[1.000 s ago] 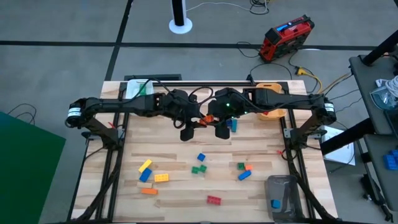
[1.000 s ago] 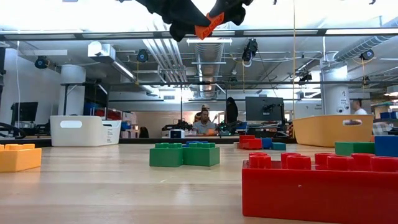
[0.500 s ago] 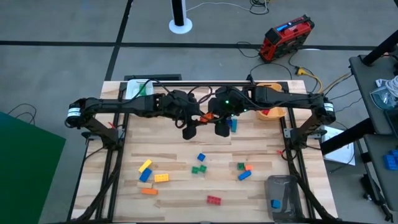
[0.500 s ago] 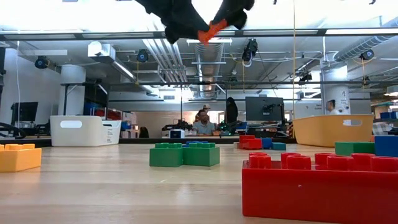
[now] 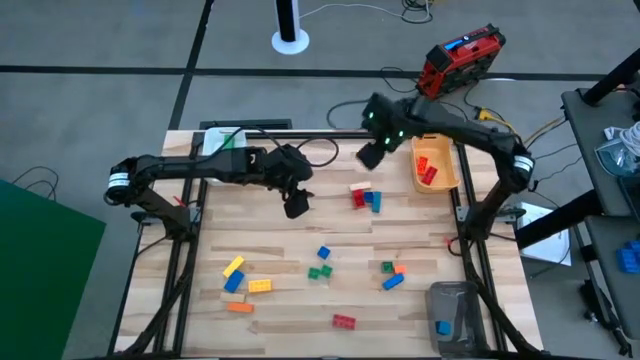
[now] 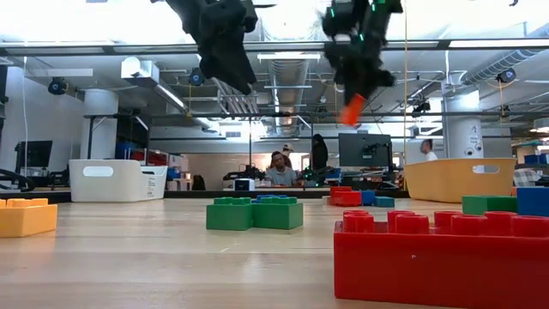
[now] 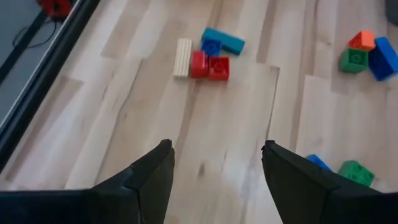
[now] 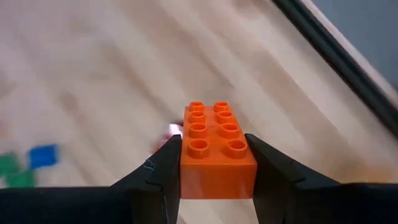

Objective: Sort blocks by size
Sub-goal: Put the big orange game piece into the yellow bin, then put the big yellow block into the white bin

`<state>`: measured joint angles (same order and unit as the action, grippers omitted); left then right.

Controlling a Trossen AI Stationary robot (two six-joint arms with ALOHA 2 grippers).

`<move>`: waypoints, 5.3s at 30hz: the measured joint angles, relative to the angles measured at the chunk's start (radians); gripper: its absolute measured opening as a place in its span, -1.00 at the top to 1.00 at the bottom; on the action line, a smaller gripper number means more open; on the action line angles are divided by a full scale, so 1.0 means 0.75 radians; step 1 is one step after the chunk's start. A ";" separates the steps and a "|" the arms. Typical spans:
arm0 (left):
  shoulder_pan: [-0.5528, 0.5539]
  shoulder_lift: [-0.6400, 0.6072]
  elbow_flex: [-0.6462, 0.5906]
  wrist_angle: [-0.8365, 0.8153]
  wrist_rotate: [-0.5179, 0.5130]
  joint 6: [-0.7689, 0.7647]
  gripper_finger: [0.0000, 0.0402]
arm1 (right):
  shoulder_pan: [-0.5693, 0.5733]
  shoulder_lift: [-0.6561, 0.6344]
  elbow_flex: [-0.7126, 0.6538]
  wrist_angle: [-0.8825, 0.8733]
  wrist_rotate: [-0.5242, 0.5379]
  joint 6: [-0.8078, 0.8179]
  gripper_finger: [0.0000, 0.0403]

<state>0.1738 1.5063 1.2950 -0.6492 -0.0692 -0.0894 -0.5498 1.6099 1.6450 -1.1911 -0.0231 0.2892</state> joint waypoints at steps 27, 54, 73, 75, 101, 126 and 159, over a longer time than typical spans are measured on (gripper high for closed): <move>0.145 0.015 -0.002 -0.051 -0.002 0.075 -0.09 | -0.517 0.030 -0.214 -0.291 0.450 0.067 0.27; 0.138 0.015 -0.002 -0.125 0.013 -0.130 -0.09 | -0.520 -0.004 -0.356 -0.122 0.299 0.002 -0.41; -0.102 0.015 -0.002 -0.232 0.048 -0.492 -0.09 | -0.231 -0.521 -0.635 -0.082 0.229 0.200 -0.23; -0.139 0.015 -0.002 -0.284 0.049 -0.580 -0.09 | -0.171 -0.600 -0.692 -0.064 0.223 0.264 -0.19; -0.546 -0.004 -0.324 -0.621 0.296 -1.127 -0.05 | 0.370 -0.811 -0.740 0.276 0.171 0.592 0.09; -0.559 -0.015 -0.709 -0.333 0.290 -1.212 -0.03 | 0.562 -0.405 -0.501 0.266 0.161 0.680 -0.18; -0.702 -0.018 -0.794 -0.168 0.219 -1.377 0.65 | 0.562 -0.398 -0.480 0.269 0.170 0.711 -0.14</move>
<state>-0.3529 1.4930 0.6993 -0.7755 0.0949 -1.1219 -0.1284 1.3113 1.2850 -0.9897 0.1047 0.8227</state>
